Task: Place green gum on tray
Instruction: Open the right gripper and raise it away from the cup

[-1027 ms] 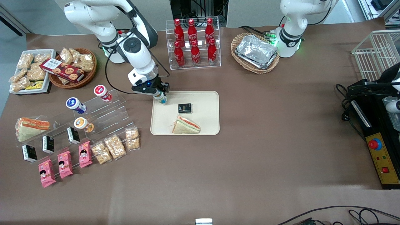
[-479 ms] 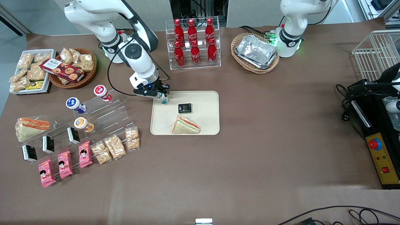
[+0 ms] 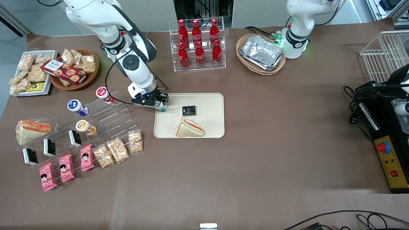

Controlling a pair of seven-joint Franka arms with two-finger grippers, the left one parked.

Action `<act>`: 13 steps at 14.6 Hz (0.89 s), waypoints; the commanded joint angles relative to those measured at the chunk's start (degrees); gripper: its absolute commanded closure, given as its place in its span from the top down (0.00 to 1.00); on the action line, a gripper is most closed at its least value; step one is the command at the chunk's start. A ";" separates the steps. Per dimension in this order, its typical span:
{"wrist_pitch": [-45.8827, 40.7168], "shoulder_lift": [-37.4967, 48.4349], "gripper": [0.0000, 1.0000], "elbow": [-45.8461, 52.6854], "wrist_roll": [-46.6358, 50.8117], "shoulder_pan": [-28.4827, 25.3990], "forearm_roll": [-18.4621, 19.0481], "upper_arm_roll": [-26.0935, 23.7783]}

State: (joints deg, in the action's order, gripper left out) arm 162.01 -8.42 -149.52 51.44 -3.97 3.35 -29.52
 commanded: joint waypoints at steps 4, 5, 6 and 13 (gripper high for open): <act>1.82 -1.78 1.00 0.11 2.16 0.02 1.74 0.96; 1.73 -1.78 1.00 0.11 3.22 -0.25 1.74 0.96; 1.30 -1.26 1.00 0.28 4.01 -0.34 1.83 0.87; -18.52 7.17 1.00 7.99 5.25 -1.03 0.78 0.25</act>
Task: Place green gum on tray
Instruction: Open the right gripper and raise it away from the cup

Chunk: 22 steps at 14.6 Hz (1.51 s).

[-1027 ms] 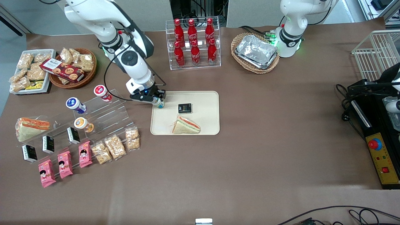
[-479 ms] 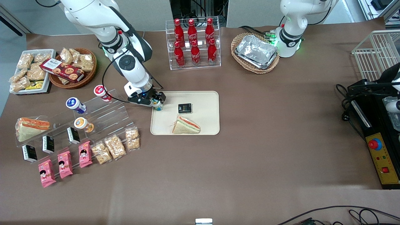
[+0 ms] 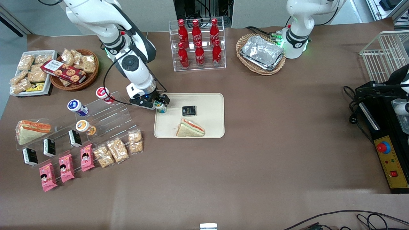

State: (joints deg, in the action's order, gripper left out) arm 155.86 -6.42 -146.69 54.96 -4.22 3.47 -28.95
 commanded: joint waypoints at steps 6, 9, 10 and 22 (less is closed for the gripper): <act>-52.26 6.34 1.00 36.25 -0.03 -2.90 -4.34 -0.23; -61.79 6.51 1.00 48.22 -4.07 -2.81 -6.46 0.12; -63.99 6.51 1.00 51.99 -4.95 -2.81 -6.46 0.30; -67.09 7.04 1.00 57.22 -56.26 -4.49 -2.42 31.49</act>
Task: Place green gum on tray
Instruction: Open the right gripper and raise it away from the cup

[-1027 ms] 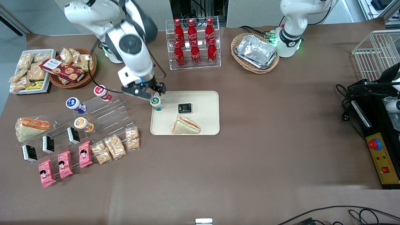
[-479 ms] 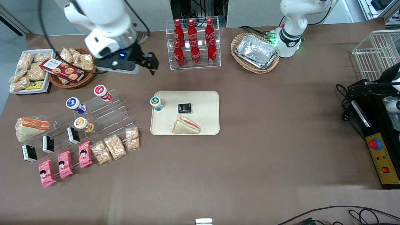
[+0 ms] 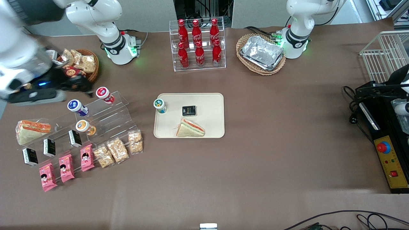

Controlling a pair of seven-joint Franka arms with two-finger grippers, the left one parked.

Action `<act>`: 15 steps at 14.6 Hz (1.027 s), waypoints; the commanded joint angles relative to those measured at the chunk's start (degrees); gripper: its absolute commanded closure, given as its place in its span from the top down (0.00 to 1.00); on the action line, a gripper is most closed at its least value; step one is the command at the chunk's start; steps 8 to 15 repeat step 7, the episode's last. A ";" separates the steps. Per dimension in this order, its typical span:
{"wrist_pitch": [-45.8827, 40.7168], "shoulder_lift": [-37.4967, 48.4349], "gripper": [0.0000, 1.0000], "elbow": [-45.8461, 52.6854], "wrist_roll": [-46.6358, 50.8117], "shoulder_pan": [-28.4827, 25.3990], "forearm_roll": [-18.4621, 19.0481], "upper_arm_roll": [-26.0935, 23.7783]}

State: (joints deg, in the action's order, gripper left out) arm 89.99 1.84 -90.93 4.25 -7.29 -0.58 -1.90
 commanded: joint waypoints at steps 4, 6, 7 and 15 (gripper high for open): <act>-1.49 -1.84 1.00 1.45 -8.82 3.59 0.84 5.68; -1.49 -2.01 1.00 1.45 -8.38 3.51 0.66 7.26; -1.57 -2.01 1.00 1.54 -8.29 3.51 0.66 7.26; -1.57 -2.01 1.00 1.54 -8.29 3.51 0.66 7.26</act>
